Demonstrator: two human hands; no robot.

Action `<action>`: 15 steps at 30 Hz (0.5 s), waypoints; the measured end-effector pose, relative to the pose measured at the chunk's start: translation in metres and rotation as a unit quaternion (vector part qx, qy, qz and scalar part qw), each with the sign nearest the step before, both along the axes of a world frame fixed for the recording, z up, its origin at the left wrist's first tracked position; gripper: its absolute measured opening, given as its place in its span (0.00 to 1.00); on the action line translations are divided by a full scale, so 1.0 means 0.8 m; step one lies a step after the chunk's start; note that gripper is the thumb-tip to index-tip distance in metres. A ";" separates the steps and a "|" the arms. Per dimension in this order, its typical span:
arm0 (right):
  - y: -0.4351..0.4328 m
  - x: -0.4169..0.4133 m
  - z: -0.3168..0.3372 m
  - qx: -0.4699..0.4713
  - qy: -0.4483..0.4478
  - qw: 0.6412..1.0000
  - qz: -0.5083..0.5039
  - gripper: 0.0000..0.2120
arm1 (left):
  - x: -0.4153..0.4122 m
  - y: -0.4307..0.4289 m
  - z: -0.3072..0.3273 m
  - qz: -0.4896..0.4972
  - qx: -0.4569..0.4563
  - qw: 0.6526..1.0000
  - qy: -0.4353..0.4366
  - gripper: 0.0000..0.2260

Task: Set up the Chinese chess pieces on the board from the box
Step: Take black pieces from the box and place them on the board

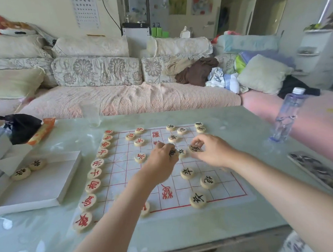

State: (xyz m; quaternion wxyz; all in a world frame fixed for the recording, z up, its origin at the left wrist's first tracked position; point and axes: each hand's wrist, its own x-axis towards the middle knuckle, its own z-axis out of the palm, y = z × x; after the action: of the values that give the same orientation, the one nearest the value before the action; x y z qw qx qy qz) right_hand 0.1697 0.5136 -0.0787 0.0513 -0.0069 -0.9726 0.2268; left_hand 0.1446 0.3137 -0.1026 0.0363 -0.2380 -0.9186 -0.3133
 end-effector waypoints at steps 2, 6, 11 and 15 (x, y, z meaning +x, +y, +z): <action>0.036 0.023 -0.011 -0.009 -0.015 0.999 -0.029 0.17 | 0.010 0.030 -0.002 -0.022 -0.014 1.000 -0.008 0.16; 0.093 0.065 -0.025 -0.034 -0.036 0.996 -0.068 0.17 | 0.033 0.078 -0.007 -0.036 -0.007 0.999 -0.018 0.15; 0.127 0.101 -0.039 -0.011 -0.044 0.997 -0.068 0.13 | 0.049 0.110 -0.017 -0.051 0.030 0.998 -0.038 0.19; 0.137 0.113 -0.056 -0.010 -0.040 0.996 -0.077 0.12 | 0.057 0.127 -0.021 -0.069 0.049 0.996 -0.031 0.16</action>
State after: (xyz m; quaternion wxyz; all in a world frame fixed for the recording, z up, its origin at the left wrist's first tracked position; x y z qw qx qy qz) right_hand 0.2599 0.6233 -0.1237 0.0296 -0.0913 -0.9682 0.2312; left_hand 0.1902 0.4152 -0.1194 -0.0020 -0.2892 -0.8843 -0.3666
